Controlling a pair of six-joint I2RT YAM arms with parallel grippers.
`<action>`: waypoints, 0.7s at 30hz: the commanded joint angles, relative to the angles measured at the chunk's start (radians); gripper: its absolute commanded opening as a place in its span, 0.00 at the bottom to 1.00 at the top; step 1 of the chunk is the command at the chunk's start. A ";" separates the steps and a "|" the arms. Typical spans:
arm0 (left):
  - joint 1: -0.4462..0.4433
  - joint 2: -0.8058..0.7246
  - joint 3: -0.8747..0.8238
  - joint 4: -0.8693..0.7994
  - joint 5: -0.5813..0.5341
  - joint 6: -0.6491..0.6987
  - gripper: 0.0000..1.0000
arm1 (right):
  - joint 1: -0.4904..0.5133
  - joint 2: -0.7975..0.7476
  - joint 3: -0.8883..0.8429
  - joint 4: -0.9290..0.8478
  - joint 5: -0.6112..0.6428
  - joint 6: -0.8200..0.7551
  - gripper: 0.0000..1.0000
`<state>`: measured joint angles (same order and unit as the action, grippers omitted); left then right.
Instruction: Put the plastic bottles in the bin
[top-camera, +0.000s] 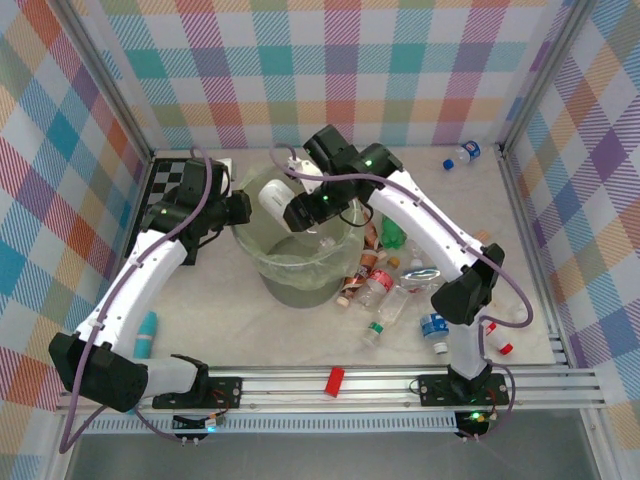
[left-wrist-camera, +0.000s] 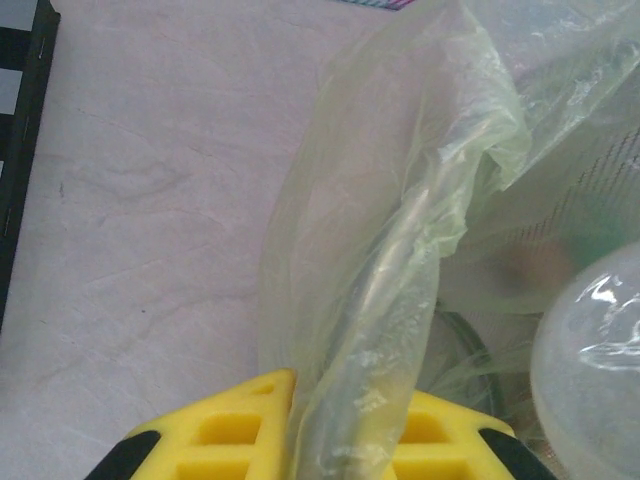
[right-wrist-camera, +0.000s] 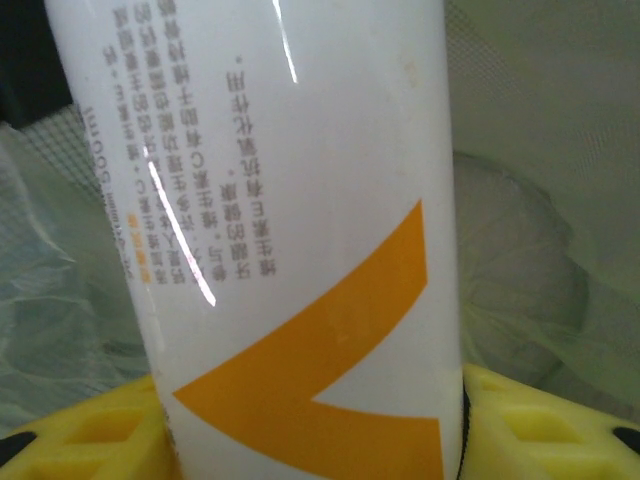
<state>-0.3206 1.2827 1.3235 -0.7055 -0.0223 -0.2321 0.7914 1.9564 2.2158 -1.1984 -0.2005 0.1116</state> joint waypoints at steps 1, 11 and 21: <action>-0.009 0.014 0.012 -0.023 -0.041 0.010 0.16 | 0.010 0.009 -0.041 0.003 0.031 0.004 0.42; -0.009 0.019 0.001 0.001 -0.038 -0.002 0.12 | 0.024 0.119 -0.133 0.088 0.063 0.051 0.43; -0.009 0.023 0.003 -0.001 -0.042 -0.002 0.12 | 0.028 0.114 -0.206 0.164 0.057 0.080 0.66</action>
<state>-0.3206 1.2858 1.3251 -0.7048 -0.0250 -0.2428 0.8131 2.1109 2.0083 -1.0695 -0.1387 0.1799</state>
